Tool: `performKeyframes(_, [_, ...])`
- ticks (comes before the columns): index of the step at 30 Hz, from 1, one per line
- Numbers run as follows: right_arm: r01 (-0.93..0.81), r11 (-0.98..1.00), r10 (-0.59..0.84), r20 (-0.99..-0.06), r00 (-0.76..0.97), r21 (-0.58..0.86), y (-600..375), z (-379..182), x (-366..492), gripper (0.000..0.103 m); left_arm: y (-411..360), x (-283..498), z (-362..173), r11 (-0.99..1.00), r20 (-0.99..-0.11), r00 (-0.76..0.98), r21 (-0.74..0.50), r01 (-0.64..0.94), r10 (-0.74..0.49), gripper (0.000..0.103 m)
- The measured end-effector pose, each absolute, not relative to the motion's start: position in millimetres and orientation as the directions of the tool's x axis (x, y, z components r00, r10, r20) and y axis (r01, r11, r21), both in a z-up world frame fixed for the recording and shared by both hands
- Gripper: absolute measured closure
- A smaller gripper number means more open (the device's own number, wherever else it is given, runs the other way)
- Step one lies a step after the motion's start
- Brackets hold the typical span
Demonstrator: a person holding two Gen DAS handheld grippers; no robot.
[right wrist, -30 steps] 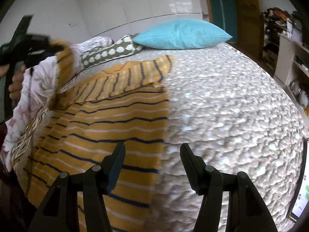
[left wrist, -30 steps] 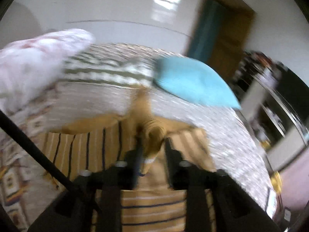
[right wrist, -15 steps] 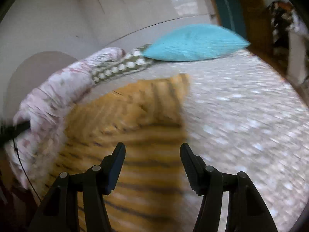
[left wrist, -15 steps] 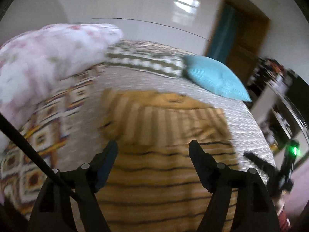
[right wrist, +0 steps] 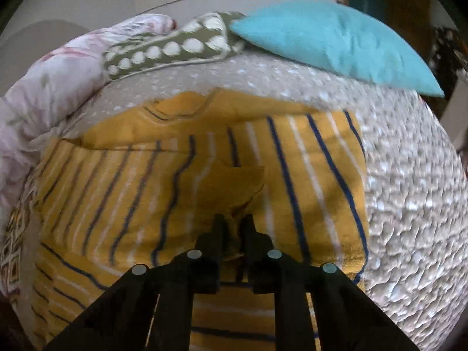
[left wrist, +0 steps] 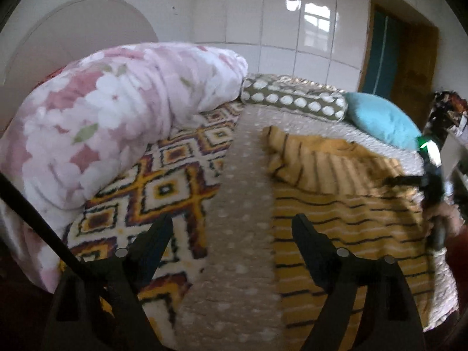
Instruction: Fold small clothes
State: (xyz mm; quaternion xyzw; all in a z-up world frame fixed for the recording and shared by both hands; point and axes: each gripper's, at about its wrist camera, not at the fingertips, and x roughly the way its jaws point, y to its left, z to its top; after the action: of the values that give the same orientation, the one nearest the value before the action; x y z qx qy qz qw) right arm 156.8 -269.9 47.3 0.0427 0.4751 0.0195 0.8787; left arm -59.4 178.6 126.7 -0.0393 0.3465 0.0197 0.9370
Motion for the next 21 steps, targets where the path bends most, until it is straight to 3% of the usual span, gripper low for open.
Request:
performKeyframes(5, [0.039, 0.992, 0.07, -0.767, 0.638, 0.123, -294.1, 81.0, 141.1, 0.093, 172.9, -37.3, 109.4, 0.991, -0.671, 0.74, -0.124, -0.055, -0.043, 0.021])
performKeyframes(10, [0.135, 0.988, -0.016, -0.816, 0.578, 0.076, -330.5, 55.5, 145.8, 0.091, 147.8, 5.2, 96.0, 0.989, -0.685, 0.722, -0.15, -0.012, -0.095, 0.021])
performKeyframes(18, [0.136, 0.983, 0.018, -0.81, 0.586, 0.12, -345.4, 40.7, 139.1, 0.08, 80.4, 124.2, 72.1, 0.998, -0.729, 0.683, -0.048, 0.03, -0.056, 0.021])
performKeyframes(21, [0.136, 0.981, 0.029, -0.806, 0.592, 0.136, -349.9, 41.9, 138.6, 0.077, 65.7, 157.7, 53.2, 1.0, -0.771, 0.636, 0.024, -0.006, 0.022, 0.021])
